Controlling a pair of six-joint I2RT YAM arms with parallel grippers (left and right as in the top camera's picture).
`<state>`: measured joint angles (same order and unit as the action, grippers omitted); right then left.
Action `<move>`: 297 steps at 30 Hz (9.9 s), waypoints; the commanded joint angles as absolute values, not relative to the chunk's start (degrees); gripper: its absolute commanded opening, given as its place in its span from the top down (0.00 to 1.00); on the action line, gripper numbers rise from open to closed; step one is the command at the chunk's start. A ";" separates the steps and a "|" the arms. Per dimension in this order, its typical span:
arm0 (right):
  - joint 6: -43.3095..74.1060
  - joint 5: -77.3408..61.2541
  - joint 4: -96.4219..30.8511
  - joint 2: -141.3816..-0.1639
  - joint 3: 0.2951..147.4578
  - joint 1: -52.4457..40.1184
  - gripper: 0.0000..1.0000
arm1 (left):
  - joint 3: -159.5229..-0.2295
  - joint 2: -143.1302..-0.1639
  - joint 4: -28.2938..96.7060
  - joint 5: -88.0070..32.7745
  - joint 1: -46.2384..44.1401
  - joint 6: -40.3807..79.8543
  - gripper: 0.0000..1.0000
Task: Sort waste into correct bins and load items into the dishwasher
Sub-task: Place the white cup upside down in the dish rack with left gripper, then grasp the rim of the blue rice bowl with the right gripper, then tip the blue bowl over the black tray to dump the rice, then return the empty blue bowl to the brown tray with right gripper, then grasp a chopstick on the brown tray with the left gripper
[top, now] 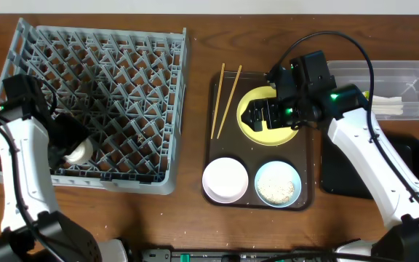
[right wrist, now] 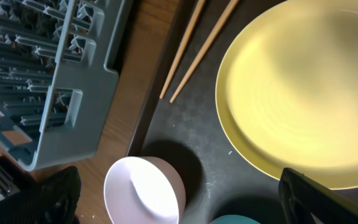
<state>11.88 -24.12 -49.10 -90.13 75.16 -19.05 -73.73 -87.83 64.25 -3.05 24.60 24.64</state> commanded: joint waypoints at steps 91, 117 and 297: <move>45.39 -9.02 -45.80 -94.04 54.24 -27.40 0.91 | -81.49 -76.44 65.69 -10.48 2.00 4.99 0.06; 46.15 -10.63 -47.13 -97.08 54.76 -26.52 0.99 | -81.49 -76.44 65.76 -10.46 2.00 4.99 0.06; 20.93 -18.26 -56.21 -77.14 66.63 -1.15 0.45 | -81.78 -124.05 20.62 2.17 -33.74 3.57 0.76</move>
<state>21.82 -18.04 -56.12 -77.30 66.04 -0.67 -81.62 -121.69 19.55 1.41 -33.87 3.20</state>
